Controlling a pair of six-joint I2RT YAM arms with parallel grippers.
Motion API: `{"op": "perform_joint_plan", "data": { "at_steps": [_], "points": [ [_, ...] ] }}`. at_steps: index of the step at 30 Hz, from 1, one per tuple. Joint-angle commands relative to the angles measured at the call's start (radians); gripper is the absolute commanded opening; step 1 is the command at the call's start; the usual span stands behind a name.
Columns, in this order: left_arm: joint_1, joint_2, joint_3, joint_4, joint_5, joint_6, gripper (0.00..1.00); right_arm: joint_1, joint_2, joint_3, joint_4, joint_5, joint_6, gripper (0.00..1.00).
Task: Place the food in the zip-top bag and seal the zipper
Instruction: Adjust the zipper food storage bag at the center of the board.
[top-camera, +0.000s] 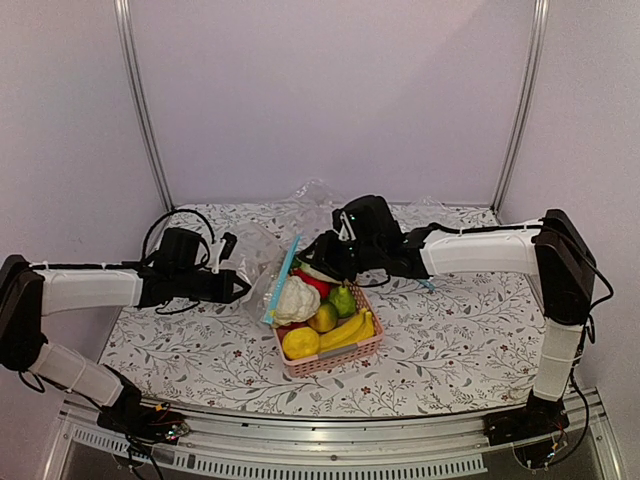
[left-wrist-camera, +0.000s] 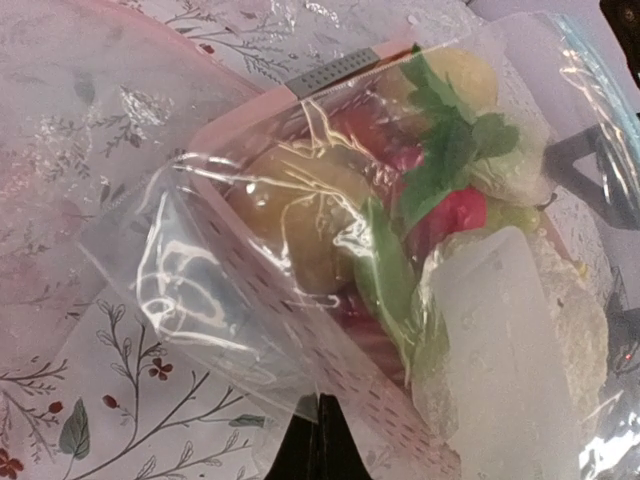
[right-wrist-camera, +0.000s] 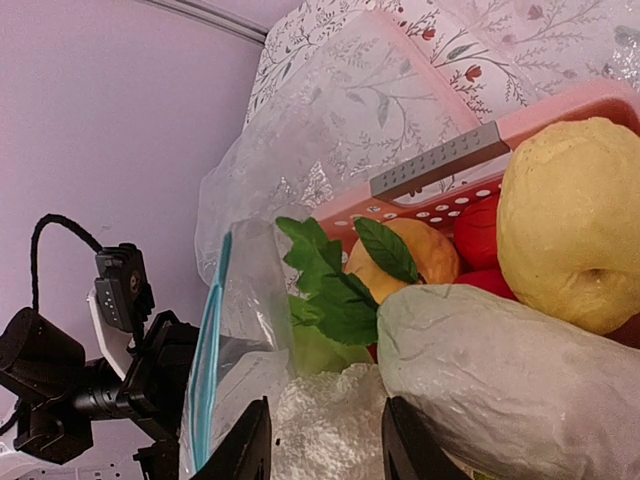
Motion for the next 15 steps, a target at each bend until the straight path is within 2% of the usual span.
{"op": "perform_joint_plan", "data": {
  "at_steps": [1,15],
  "points": [
    [-0.017,0.015,0.008,0.020,0.006,0.007,0.00,-0.008,-0.015,0.021,0.002,0.018,0.012,0.38],
    [-0.028,0.031,0.014,0.028,0.002,0.004,0.00,-0.011,-0.050,0.022,0.057,-0.027,0.016,0.46]
  ]
}}
